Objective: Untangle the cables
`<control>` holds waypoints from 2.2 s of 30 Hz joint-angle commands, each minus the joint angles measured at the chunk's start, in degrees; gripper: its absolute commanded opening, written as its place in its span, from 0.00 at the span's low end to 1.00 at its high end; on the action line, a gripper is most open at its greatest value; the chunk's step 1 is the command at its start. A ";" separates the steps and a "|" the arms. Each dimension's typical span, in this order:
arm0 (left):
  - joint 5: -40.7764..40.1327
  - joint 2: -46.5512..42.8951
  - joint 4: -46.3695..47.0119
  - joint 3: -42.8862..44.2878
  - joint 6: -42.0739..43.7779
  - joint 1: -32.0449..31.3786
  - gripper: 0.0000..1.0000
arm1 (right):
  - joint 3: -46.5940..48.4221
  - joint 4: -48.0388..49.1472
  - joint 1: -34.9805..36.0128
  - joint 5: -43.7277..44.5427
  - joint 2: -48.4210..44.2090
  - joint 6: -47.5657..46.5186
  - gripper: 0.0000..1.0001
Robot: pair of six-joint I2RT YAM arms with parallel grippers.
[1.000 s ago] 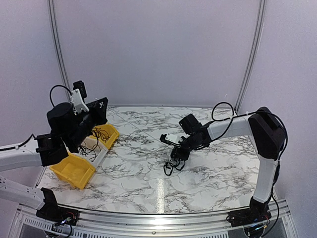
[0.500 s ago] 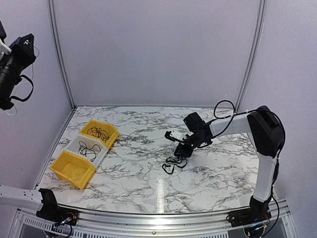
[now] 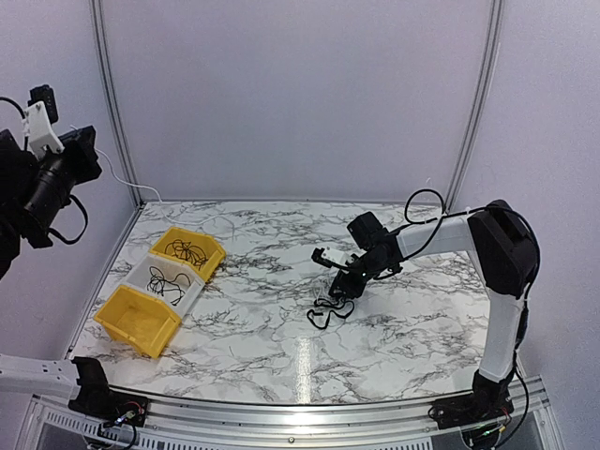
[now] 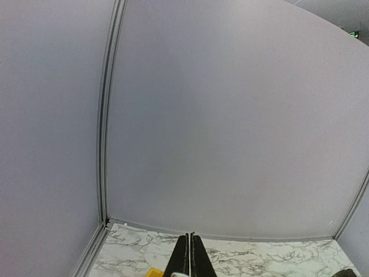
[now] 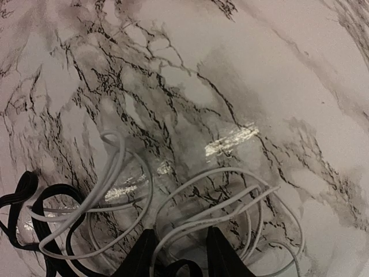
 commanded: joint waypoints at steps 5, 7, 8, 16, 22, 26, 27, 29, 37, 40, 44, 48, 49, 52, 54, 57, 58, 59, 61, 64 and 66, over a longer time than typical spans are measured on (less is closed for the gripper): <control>-8.02 -9.77 -11.29 -11.26 -12.14 0.16 0.00 | 1.10 -3.92 -0.91 0.83 3.53 -0.25 0.34; -8.94 -11.83 -13.51 -12.28 -14.11 0.12 0.00 | 1.20 -3.92 -0.91 0.74 3.71 -0.24 0.34; -9.56 -12.70 -14.89 -12.51 -15.03 0.11 0.00 | 1.24 -3.94 -0.93 0.73 3.69 -0.24 0.35; -12.21 -15.49 -22.79 -15.98 -21.52 0.15 0.00 | 1.50 -4.09 -0.91 0.67 3.84 -0.35 0.36; -11.82 -14.08 -26.09 -19.42 -25.80 0.24 0.00 | 1.33 -4.20 -0.92 0.66 3.43 -0.50 0.36; -12.15 -12.45 -30.83 -21.21 -33.70 0.64 0.00 | 1.31 -4.44 -0.91 0.49 3.42 -0.66 0.36; -12.00 -12.07 -32.16 -21.75 -36.09 0.86 0.00 | 1.33 -4.53 -0.91 0.42 3.47 -0.74 0.36; -11.18 -11.16 -34.80 -23.35 -41.87 1.50 0.00 | 1.53 -4.91 -0.91 0.11 3.47 -1.03 0.37; 0.30 -3.69 -40.99 -29.90 -59.65 7.53 0.01 | 4.45 -8.42 -0.84 -3.48 -0.81 -1.55 0.38; 2.90 -2.01 -40.91 -32.47 -64.08 8.56 0.00 | 4.03 -8.56 -0.67 -3.27 -3.44 -2.50 0.38; 5.66 0.54 -40.71 -35.61 -69.90 8.88 0.00 | 3.68 -9.20 -0.24 -2.16 -6.36 -4.01 0.39; 7.70 2.43 -38.86 -39.04 -72.59 8.89 0.00 | 3.30 -9.31 0.43 -1.64 -9.58 -5.16 0.39; 7.70 2.85 -38.59 -39.79 -73.12 8.88 0.00 | 3.30 -9.52 0.67 -1.64 -10.23 -5.55 0.39; 7.70 4.16 -38.38 -41.32 -74.53 8.90 0.00 | 2.89 -9.10 1.11 -0.74 -12.38 -5.92 0.39; 7.72 4.93 -38.10 -42.27 -75.17 8.92 0.00 | 2.43 -8.83 1.19 -0.84 -13.86 -6.02 0.39; 8.11 4.79 -36.39 -43.96 -74.40 8.94 0.04 | 2.17 -8.67 1.16 -1.22 -14.96 -5.93 0.40; 8.30 4.32 -35.86 -44.50 -73.96 8.91 0.07 | 2.20 -8.68 1.26 -1.27 -15.21 -5.88 0.40; 8.58 3.80 -35.46 -44.73 -73.11 8.92 0.11 | 2.19 -8.68 1.28 -1.29 -15.35 -5.87 0.40; 9.11 2.40 -35.39 -44.83 -71.80 8.88 0.26 | 2.18 -8.68 1.28 -1.18 -15.55 -5.80 0.40; 9.13 -0.84 -35.40 -44.39 -69.00 8.96 0.40 | 2.13 -8.69 1.25 -1.25 -15.81 -5.71 0.40; 8.37 -2.78 -35.45 -43.08 -66.67 8.97 0.45 | 2.05 -8.60 1.29 -1.17 -15.91 -5.74 0.40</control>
